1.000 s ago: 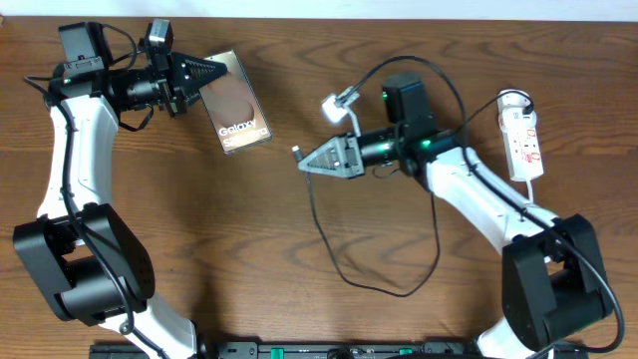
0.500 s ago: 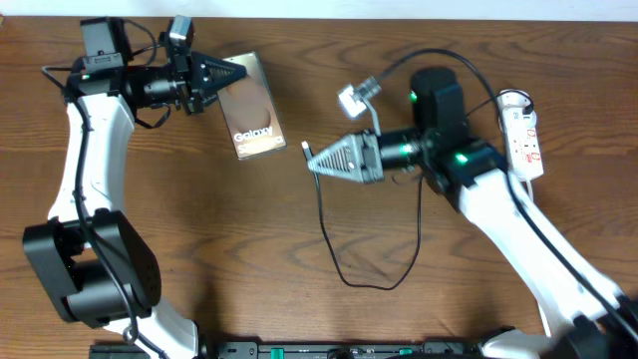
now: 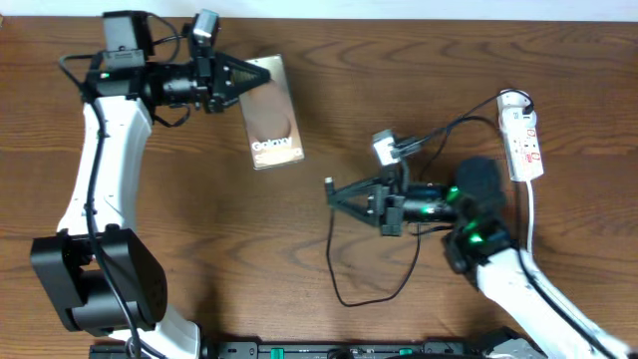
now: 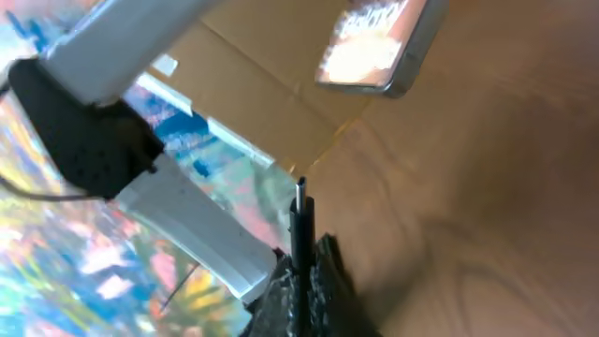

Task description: Plug charger to phone and switch on socket

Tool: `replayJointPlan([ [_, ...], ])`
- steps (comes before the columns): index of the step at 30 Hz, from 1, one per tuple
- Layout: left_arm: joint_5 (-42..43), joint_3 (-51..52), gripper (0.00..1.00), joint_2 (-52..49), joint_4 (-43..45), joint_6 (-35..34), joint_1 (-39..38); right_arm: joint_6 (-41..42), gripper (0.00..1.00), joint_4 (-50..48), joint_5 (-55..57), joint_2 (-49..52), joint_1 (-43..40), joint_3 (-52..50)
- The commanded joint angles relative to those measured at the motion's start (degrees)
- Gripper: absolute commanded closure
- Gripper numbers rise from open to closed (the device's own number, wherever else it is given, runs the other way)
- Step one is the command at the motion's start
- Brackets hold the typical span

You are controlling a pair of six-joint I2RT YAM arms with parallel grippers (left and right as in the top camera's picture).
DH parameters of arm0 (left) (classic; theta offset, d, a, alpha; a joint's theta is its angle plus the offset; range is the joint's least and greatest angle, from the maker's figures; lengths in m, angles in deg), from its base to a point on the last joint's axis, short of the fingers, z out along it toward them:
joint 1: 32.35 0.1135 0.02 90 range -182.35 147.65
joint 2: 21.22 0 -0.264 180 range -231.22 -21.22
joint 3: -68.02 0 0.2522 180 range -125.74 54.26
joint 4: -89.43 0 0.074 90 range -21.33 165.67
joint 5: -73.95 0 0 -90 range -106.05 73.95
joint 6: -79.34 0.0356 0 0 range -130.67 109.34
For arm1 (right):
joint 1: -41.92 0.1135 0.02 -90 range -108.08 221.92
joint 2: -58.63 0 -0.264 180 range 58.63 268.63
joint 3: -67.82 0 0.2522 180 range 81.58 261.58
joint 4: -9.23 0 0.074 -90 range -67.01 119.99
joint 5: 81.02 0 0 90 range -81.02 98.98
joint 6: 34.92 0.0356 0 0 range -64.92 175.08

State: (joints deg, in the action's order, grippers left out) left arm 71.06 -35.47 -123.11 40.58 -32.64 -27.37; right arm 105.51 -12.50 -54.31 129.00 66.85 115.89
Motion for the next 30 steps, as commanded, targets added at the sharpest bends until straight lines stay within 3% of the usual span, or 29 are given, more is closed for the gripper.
replayJointPlan([
  [1, 2.91, -0.92, 0.93, 1.27, 0.24, 0.94, -0.68, 9.14, 0.99, -6.78, 3.93, 6.16, 3.17, -0.61],
  [6, 2.91, -0.92, 0.93, 1.27, 0.22, 0.92, -0.66, 16.76, 0.99, -21.81, 4.0, 16.13, 3.85, 0.07],
  [11, 2.89, -0.92, 0.93, 1.27, 0.24, 0.94, -0.66, 19.89, 0.99, -28.68, 3.28, 22.43, 3.91, 3.93],
  [18, 2.86, -0.92, 0.93, 1.27, 0.26, 0.94, -0.66, 19.78, 0.99, -26.1, 2.47, 23.39, 5.14, 9.51],
  [30, 0.87, -0.92, 0.93, 1.27, 4.26, -1.4, -0.66, 19.58, 0.99, -21.99, 2.45, 23.41, 8.94, 9.62],
])
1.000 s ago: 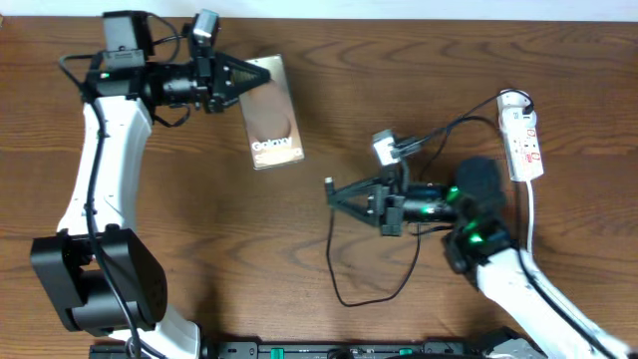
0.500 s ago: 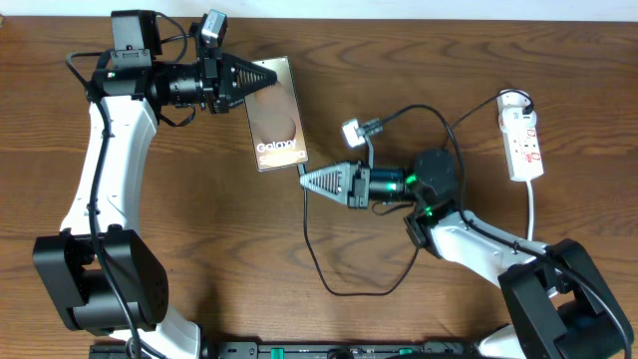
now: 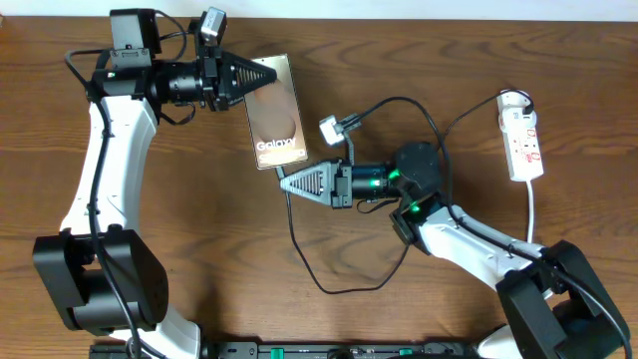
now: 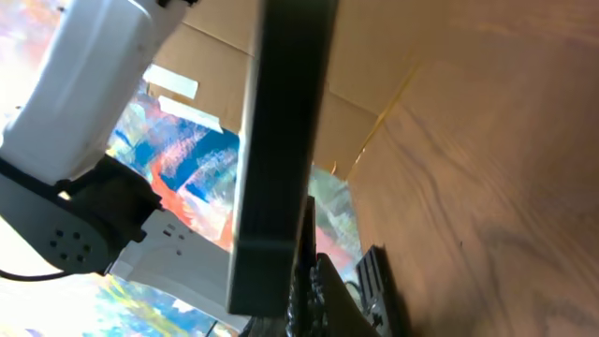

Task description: Plug charger to phone and switch on socket

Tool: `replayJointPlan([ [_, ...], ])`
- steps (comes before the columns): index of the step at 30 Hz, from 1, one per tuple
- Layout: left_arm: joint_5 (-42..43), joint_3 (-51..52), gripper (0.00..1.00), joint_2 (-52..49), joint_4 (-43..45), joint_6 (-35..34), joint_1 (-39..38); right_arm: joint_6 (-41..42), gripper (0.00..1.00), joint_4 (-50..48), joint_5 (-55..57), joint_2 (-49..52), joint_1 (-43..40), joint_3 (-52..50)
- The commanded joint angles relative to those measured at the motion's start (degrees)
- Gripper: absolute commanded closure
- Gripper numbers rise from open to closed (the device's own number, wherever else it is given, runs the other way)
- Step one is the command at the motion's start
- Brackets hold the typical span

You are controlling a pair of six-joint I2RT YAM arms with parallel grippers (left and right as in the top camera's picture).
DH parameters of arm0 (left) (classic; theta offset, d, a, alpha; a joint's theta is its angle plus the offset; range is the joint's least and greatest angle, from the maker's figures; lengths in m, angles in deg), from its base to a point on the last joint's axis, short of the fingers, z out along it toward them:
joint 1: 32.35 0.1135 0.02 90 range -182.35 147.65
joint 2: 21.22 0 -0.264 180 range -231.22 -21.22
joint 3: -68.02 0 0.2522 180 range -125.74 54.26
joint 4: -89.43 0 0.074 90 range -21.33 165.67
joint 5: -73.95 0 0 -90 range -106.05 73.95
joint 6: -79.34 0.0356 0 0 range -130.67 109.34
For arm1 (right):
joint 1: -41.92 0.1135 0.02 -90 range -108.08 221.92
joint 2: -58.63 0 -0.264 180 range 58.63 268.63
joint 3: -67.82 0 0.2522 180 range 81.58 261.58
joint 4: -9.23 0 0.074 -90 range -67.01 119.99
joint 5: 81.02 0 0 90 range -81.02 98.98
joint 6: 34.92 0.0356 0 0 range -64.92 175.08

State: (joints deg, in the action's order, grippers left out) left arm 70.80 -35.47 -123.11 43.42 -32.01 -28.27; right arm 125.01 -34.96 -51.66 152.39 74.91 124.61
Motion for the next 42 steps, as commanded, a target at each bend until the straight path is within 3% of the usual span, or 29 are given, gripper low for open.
replayJointPlan([
  [1, 0.7, -0.92, 0.93, 1.27, 2.19, -2.91, 0.24, 0.09, 0.99, 0.57, -0.39, 0.0, 1.14, 0.9],
  [11, 0.57, -0.92, 0.93, 1.27, 13.55, -13.33, 2.23, 0.13, 0.99, -0.81, -1.4, 0.0, 0.24, 0.9],
  [42, 2.97, -0.92, 0.93, 1.27, 16.83, -13.07, 2.23, 0.79, 0.99, -6.21, 3.06, 0.02, -1.92, 0.9],
])
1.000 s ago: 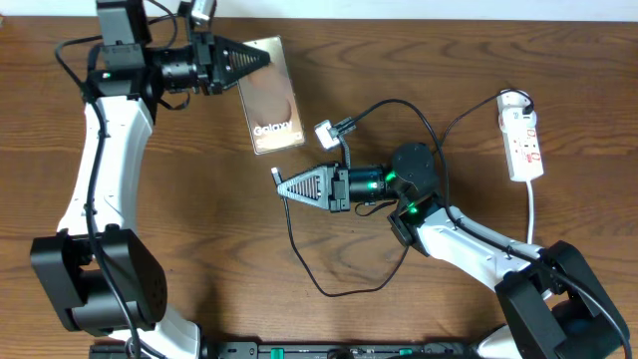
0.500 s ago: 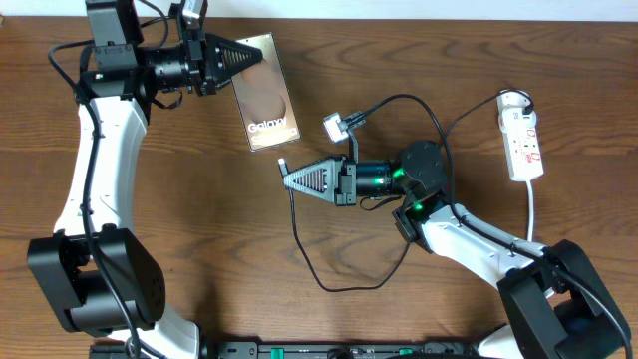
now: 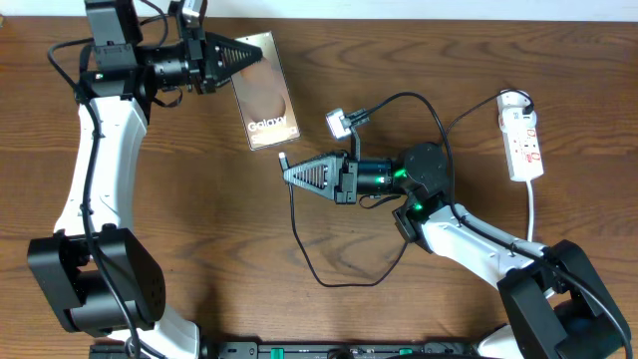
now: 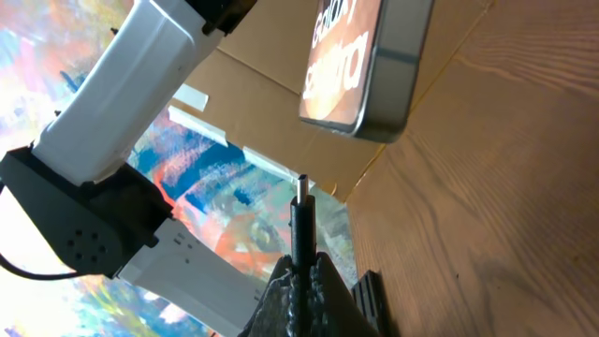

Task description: Plug charger to phone and switch on socket

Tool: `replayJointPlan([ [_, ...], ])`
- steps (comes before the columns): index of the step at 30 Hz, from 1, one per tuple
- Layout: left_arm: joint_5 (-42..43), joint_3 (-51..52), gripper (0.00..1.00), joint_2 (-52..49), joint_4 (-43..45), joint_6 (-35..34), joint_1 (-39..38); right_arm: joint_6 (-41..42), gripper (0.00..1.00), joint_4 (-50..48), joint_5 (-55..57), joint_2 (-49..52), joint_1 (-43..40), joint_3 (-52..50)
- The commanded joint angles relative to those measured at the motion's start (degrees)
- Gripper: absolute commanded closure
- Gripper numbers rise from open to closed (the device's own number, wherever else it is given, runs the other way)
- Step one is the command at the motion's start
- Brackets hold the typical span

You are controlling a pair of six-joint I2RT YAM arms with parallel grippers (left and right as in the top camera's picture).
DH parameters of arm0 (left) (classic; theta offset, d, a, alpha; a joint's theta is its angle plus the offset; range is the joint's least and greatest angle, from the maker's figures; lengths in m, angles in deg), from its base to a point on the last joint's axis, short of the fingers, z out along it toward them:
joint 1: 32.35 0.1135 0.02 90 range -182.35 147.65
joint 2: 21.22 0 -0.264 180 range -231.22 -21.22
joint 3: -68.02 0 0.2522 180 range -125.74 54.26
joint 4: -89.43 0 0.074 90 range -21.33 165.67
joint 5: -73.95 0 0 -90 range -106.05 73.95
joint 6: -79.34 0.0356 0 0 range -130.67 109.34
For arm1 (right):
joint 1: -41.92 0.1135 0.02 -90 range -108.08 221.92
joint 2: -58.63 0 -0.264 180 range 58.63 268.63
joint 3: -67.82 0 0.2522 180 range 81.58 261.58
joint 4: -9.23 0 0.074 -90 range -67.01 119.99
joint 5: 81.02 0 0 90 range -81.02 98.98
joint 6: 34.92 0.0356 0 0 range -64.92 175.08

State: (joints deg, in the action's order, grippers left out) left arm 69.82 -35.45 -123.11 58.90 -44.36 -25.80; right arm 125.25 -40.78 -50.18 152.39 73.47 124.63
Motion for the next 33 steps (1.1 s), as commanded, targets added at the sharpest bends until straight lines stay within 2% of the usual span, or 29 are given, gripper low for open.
replayJointPlan([
  [1, 4.13, -0.94, 0.93, 1.27, 1.68, -0.81, -0.24, 0.76, 0.99, -0.48, 1.81, 0.02, -0.5, 0.87],
  [9, 4.13, -0.94, 0.93, 1.27, 1.7, -0.92, -0.24, 3.15, 0.99, -2.95, 3.26, 0.9, -0.5, 0.87],
  [11, 4.15, -0.94, 0.93, 1.27, 1.7, -0.94, -0.24, 5.86, 0.99, -8.17, 2.1, 2.4, -0.5, 0.87],
  [15, 4.13, -0.94, 0.93, 1.27, 1.7, -0.94, -0.24, 16.83, 0.99, -26.34, 0.42, 6.93, -0.44, 0.85],
  [21, 4.15, -0.94, 0.93, 1.27, 1.7, -1.14, -0.24, 18.1, 0.99, -26.51, -0.11, 11.26, 0.35, 0.33],
  [33, 4.09, -0.94, 0.93, 1.27, 1.7, -1.14, -0.24, 17.49, 0.99, -25.16, 1.42, 11.26, -0.7, 1.92],
])
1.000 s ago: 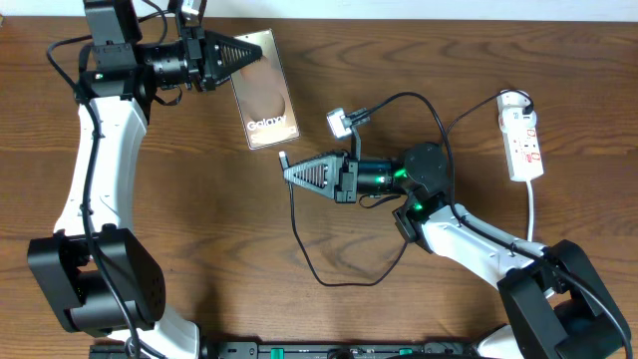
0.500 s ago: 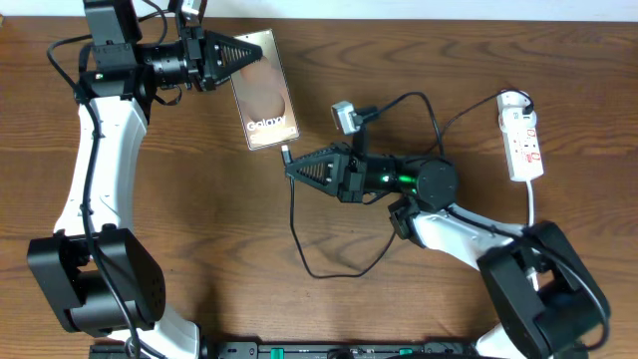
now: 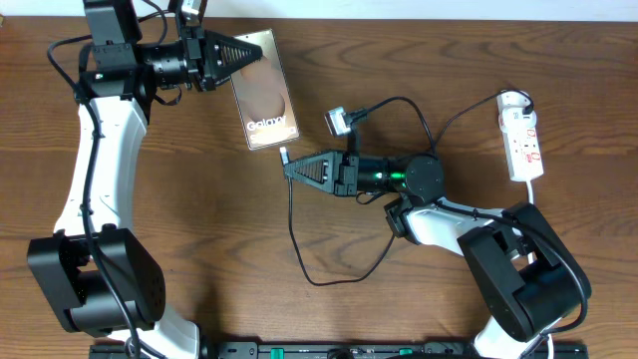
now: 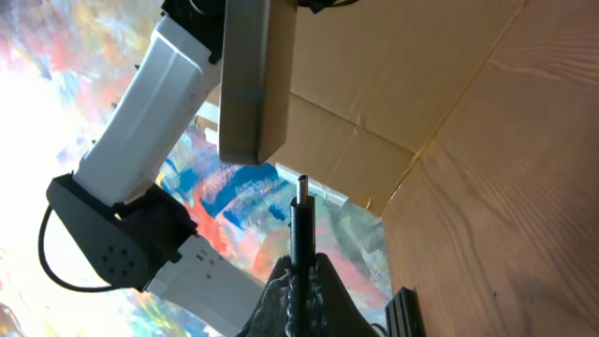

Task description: Plug charger to phone and switch on socket

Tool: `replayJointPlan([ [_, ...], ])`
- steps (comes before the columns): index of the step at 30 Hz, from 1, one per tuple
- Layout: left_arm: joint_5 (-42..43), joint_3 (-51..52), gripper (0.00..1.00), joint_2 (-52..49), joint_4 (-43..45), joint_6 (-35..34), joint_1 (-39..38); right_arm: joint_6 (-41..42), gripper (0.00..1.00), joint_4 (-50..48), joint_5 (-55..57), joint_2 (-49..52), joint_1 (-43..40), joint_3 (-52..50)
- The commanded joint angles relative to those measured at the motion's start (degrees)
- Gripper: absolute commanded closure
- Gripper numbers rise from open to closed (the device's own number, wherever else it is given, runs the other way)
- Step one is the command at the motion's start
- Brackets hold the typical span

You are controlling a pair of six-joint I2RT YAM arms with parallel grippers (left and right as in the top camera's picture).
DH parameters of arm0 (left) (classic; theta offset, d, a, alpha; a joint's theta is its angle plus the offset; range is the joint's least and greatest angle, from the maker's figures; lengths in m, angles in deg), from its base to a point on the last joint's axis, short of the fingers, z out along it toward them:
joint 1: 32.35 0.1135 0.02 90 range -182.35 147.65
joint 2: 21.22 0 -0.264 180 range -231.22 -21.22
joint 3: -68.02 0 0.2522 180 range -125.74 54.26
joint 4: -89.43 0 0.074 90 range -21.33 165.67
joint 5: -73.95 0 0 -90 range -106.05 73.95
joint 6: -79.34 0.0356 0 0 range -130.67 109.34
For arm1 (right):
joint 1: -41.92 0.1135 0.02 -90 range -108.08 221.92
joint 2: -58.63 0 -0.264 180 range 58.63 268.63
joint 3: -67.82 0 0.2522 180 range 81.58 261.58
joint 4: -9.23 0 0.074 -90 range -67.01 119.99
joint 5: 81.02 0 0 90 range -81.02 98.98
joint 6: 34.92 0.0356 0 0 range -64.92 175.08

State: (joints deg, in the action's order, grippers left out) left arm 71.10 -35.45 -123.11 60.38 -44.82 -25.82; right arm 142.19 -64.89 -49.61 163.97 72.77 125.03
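The phone [image 3: 261, 100], its screen reading "Galaxy", is held at its top end by my left gripper [image 3: 245, 50], shut on it at the upper left. My right gripper [image 3: 291, 167] is shut on the black charger plug [image 4: 300, 225], whose metal tip [image 3: 284, 155] points at the phone's lower end a little below it. From the right wrist the phone [image 4: 251, 75] shows edge-on above the plug tip, with a gap between them. The black cable [image 3: 299, 249] loops down over the table. The white socket strip [image 3: 522, 135] lies at the far right.
A wooden table [image 3: 199, 259] carries everything. The cable runs from the strip past the right arm [image 3: 429, 189]. The left arm [image 3: 100, 179] stands along the left side. A cardboard wall and a colourful backdrop fill the right wrist view.
My right gripper with the plug has turned and shifted slightly up towards the phone's lower end. In the right wrist view the phone has gone from face-on to edge-on. The left gripper has not moved.
At first my right gripper held the plug well right of the phone, which my left gripper held. Then the plug was right under the phone's lower end. Then the phone stood further up-left, with the plug apart. Now the plug tip points at the phone's end again.
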Motion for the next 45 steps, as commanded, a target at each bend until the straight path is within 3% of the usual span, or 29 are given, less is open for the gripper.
replayJointPlan([
  [1, 2.82, -0.94, 0.93, 1.27, 0.22, -0.68, -0.22, 0.55, 0.99, -1.05, 0.92, -0.33, 0.28, 1.64],
  [45, -0.22, -0.94, 0.93, 1.25, 0.26, -0.22, -0.22, 1.84, 0.99, -2.4, 1.73, -0.33, 1.18, 2.32],
])
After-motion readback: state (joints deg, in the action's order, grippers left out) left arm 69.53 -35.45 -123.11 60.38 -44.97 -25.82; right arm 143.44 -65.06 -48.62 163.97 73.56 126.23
